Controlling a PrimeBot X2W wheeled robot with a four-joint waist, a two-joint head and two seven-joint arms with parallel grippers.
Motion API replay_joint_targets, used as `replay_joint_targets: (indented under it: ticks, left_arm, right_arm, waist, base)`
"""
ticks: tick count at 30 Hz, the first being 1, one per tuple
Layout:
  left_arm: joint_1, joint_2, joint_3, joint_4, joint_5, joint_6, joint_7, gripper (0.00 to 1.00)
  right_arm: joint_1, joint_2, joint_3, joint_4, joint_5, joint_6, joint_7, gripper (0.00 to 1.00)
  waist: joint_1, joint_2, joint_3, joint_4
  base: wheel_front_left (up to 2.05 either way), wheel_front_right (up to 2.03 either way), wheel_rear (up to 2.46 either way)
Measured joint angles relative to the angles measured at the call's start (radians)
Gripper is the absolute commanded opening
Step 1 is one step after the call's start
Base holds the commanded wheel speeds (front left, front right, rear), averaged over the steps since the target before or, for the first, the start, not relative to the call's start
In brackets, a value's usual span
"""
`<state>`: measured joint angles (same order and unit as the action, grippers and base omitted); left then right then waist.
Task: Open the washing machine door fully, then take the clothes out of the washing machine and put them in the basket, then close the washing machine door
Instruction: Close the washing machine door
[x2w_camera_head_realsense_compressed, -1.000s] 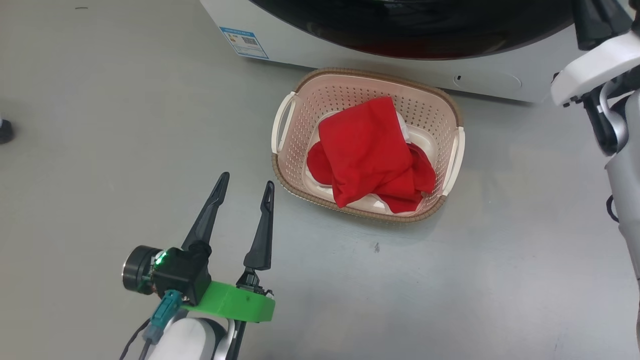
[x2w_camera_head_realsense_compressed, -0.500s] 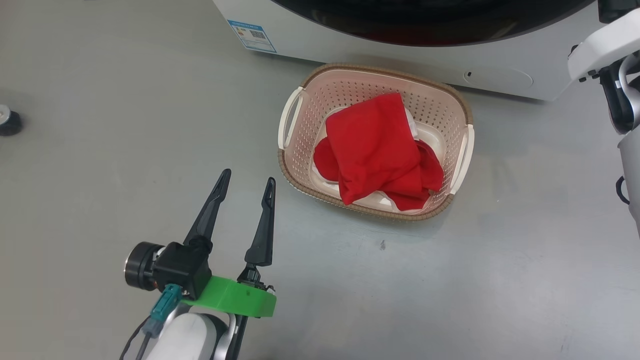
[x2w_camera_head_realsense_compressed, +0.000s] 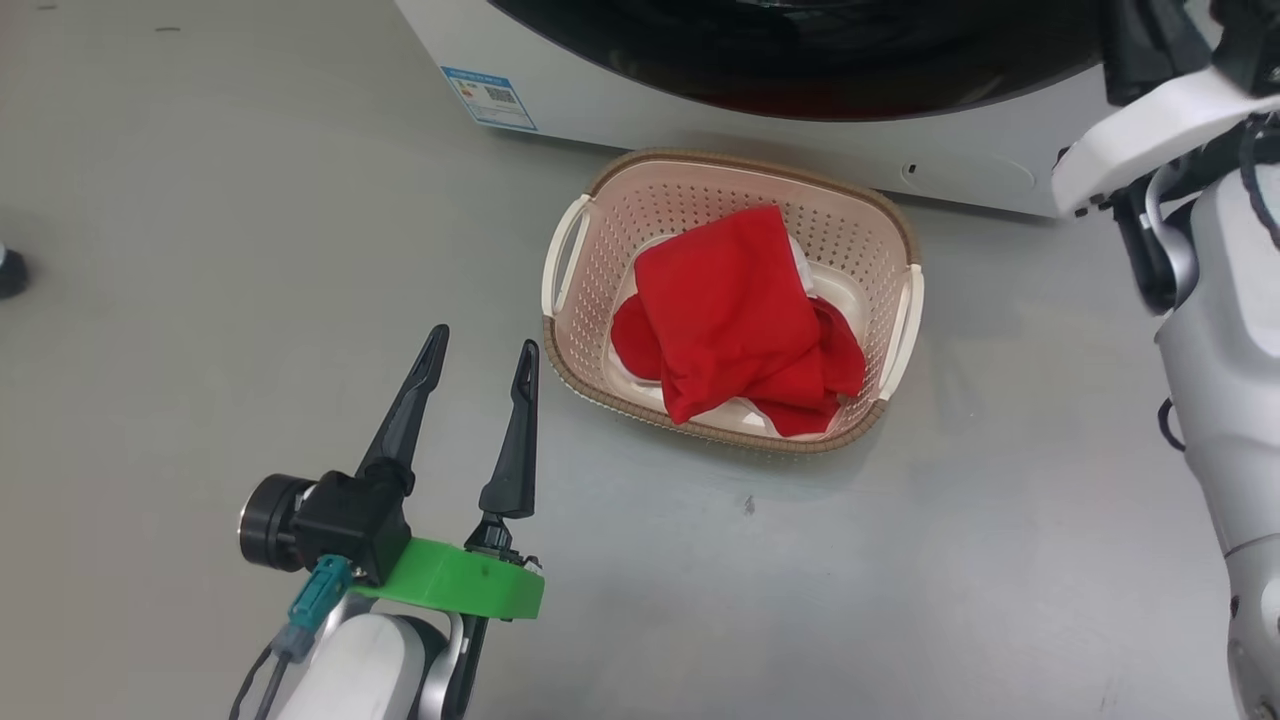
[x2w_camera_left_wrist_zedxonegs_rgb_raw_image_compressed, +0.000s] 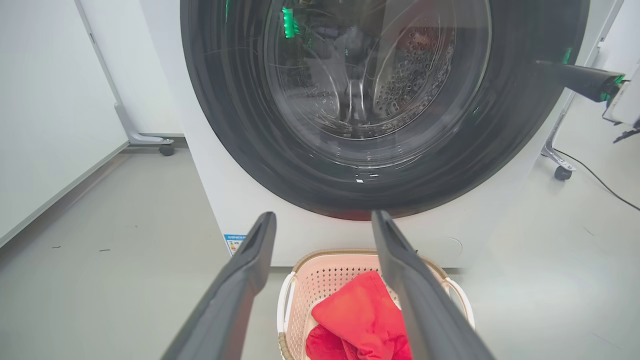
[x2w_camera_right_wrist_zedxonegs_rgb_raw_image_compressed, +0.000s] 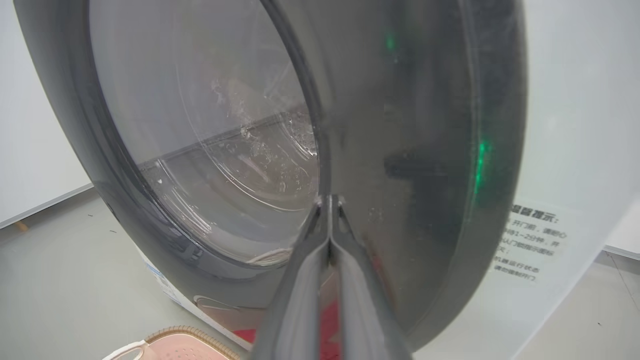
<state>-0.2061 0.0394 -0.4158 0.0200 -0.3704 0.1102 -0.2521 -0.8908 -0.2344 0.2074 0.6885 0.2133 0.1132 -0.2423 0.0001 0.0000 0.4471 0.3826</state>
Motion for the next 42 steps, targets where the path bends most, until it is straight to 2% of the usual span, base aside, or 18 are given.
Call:
replay_joint_targets:
  ticks: [10,15,17,18,19,20,21,31,42]
  left_arm:
    - [0.002,0.0,0.017,0.025,-0.001,0.0,0.0,1.0]
    - [0.006,0.0,0.029,0.037,0.014,0.0,0.0,1.0]
    - [0.012,0.0,0.035,0.04,0.023,0.0,0.0,1.0]
    - [0.016,0.001,0.039,0.042,0.024,0.0,0.0,1.0]
    - [0.021,0.003,0.041,0.045,0.025,0.0,0.0,1.0]
    - [0.026,0.005,0.044,0.048,0.027,0.0,0.0,1.0]
    - [0.031,0.009,0.049,0.055,0.028,0.0,0.0,1.0]
    - [0.067,0.018,0.083,0.077,0.029,0.0,0.0,1.0]
    - [0.108,0.021,0.103,0.119,0.027,0.001,0.0,1.0]
  right_arm:
    - [0.144,0.042,-0.001,-0.047,0.054,0.008,-0.01,0.0]
    - [0.246,0.078,-0.022,-0.114,0.086,0.008,-0.01,0.0]
    - [0.286,0.091,-0.032,-0.139,0.095,0.008,-0.01,0.25]
    - [0.307,0.098,-0.036,-0.149,0.096,0.008,-0.01,0.25]
    - [0.328,0.106,-0.037,-0.16,0.099,0.008,-0.01,0.5]
    - [0.348,0.114,-0.036,-0.169,0.1,0.008,-0.01,0.8]
    - [0.388,0.123,-0.039,-0.187,0.101,0.008,-0.01,1.0]
    - [0.526,0.142,-0.054,-0.284,0.092,-0.005,-0.01,1.0]
    - [0.657,0.154,-0.06,-0.367,0.06,-0.045,-0.01,1.0]
  waist:
    - [0.0,0.0,-0.05,-0.036]
    - [0.0,0.0,-0.081,-0.059]
    - [0.0,0.0,-0.094,-0.07]
    - [0.0,0.0,-0.1,-0.075]
    - [0.0,0.0,-0.106,-0.082]
    - [0.0,0.0,-0.112,-0.088]
    - [0.0,0.0,-0.123,-0.101]
    - [0.0,0.0,-0.176,-0.173]
    - [0.0,0.0,-0.239,-0.236]
  base:
    - [0.0,0.0,0.0]
    - [0.0,0.0,0.0]
    - [0.0,0.0,0.0]
    - [0.0,0.0,0.0]
    - [0.0,0.0,0.0]
    - [0.0,0.0,0.0]
    - [0.0,0.0,0.0]
    - [0.0,0.0,0.0]
    - [0.0,0.0,0.0]
